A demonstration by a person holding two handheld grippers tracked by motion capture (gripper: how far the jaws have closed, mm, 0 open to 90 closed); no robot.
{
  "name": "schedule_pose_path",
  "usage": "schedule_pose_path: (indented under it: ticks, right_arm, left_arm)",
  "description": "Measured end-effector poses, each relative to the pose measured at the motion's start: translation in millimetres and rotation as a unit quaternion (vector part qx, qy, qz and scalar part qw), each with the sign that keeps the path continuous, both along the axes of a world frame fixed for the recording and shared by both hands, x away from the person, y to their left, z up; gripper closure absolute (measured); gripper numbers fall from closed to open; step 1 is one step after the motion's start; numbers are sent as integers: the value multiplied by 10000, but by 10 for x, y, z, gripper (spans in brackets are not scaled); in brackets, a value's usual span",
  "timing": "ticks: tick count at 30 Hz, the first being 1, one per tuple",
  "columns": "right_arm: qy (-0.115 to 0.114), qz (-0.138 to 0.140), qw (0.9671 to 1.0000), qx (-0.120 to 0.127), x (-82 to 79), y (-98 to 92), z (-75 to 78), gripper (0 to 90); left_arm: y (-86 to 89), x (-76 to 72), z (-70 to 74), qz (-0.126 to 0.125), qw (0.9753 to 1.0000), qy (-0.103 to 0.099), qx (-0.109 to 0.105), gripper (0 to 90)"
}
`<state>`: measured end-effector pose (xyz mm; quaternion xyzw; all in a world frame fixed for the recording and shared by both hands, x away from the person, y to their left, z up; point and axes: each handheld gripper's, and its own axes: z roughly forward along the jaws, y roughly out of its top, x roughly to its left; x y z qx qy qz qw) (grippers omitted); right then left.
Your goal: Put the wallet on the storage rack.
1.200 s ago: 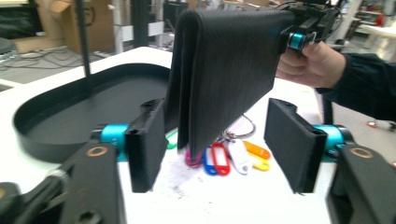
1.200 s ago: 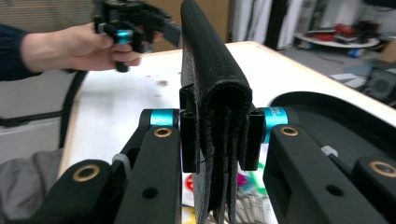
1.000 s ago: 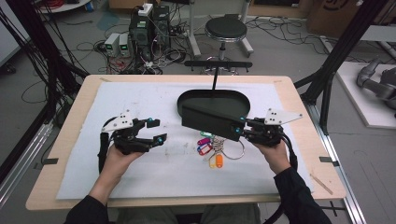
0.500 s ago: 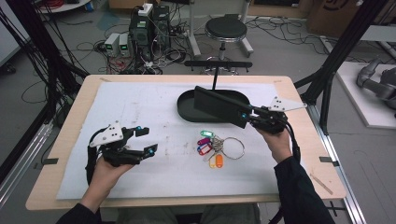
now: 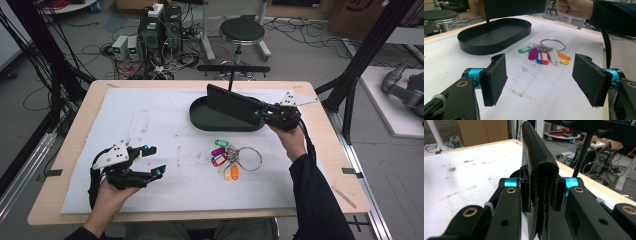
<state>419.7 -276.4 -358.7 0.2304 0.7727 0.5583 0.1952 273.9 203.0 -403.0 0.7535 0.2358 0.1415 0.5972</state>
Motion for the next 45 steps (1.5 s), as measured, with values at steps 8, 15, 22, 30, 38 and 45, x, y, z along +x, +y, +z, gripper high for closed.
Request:
schedule_pose_path:
  ticks: [8, 15, 22, 30, 38, 45]
  right_arm:
    - [88, -120, 9999, -62, 184, 96, -153, 757]
    - [241, -164, 9996, -68, 336, 155, -262, 757]
    - [197, -44, 9997, -170, 489, 340, -305, 757]
    - [338, 7, 9993, -163, 620, 346, -438, 757]
    - [442, -50, 9987, -265, 701, 339, -523, 758]
    - [518, -30, 9984, -218, 743, 295, -586, 753]
  left_arm:
    - [-10, 13, -35, 9, 10000, 32, 2, 276]
    - [-70, 27, -49, -71, 9999, 46, 62, 276]
    - [-73, 23, -54, -113, 9999, 49, 58, 276]
    - [-14, 7, -62, -68, 10000, 62, 12, 276]
    - [-14, 9, -65, -80, 10000, 57, 4, 276]
    - [-24, 4, -69, -93, 9999, 61, 23, 276]
